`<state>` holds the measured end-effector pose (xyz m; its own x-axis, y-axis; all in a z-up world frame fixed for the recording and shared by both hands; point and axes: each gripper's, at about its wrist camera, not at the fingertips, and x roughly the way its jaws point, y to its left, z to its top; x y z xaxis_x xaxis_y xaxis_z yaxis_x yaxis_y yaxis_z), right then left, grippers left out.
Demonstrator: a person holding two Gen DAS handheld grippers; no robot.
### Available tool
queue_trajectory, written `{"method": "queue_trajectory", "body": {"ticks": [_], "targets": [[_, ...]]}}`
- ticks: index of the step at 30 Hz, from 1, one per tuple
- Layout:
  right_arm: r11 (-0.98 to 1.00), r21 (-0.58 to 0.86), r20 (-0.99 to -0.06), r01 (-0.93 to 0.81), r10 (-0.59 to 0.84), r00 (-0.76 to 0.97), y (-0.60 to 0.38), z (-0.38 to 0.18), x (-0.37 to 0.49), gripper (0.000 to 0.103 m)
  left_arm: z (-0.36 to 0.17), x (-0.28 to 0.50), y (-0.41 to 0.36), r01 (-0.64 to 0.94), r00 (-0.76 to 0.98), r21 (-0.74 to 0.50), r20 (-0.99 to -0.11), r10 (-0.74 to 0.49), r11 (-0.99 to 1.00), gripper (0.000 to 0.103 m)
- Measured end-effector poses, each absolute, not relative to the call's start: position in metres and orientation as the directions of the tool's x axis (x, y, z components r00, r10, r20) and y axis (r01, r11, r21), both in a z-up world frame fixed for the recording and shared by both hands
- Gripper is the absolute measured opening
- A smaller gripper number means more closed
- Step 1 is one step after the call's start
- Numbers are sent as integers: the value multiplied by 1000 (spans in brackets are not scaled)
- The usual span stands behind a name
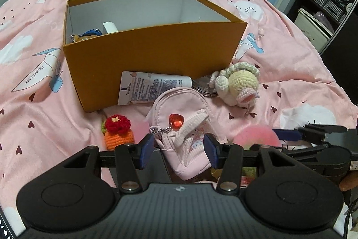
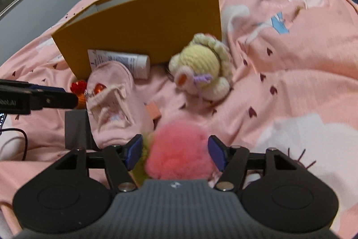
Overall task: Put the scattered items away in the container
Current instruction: 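Grasp the pink pompom with the right tool while the left tool grasps the pink backpack keychain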
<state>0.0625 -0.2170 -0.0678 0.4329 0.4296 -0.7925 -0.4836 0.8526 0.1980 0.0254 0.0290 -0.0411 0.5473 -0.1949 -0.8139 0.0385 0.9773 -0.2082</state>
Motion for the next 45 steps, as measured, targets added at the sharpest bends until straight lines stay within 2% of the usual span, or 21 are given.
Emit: {"method": "queue_trajectory", "body": {"ticks": [8, 30, 34, 42, 43, 44, 45], "targets": [[852, 163, -837, -498, 387, 387, -209, -86, 65, 66, -45, 27, 28, 35, 529, -206, -826, -193, 978, 57], [834, 43, -872, -551, 301, 387, -196, -116, 74, 66, -50, 27, 28, 33, 506, -191, -844, -181, 981, 57], [834, 46, -865, -550, 308, 395, -194, -120, 77, 54, -53, 27, 25, 41, 496, -186, -849, -182, 982, 57], [819, 70, -834, -570, 361, 417, -197, -109, 72, 49, -58, 27, 30, 18, 492, -186, -853, -171, 982, 57], [817, 71, -825, -573, 371, 426, -198, -105, 71, 44, -58, 27, 30, 17, 492, -187, -854, -171, 982, 57], [816, 66, -813, -574, 378, 443, -199, -100, 71, 25, -59, 28, 31, 17, 493, -188, -853, -172, 982, 57], [815, 54, -798, -577, 382, 465, -203, -93, 73, 15, -59, 28, 31, 16, 495, -191, -851, -174, 982, 57]]}}
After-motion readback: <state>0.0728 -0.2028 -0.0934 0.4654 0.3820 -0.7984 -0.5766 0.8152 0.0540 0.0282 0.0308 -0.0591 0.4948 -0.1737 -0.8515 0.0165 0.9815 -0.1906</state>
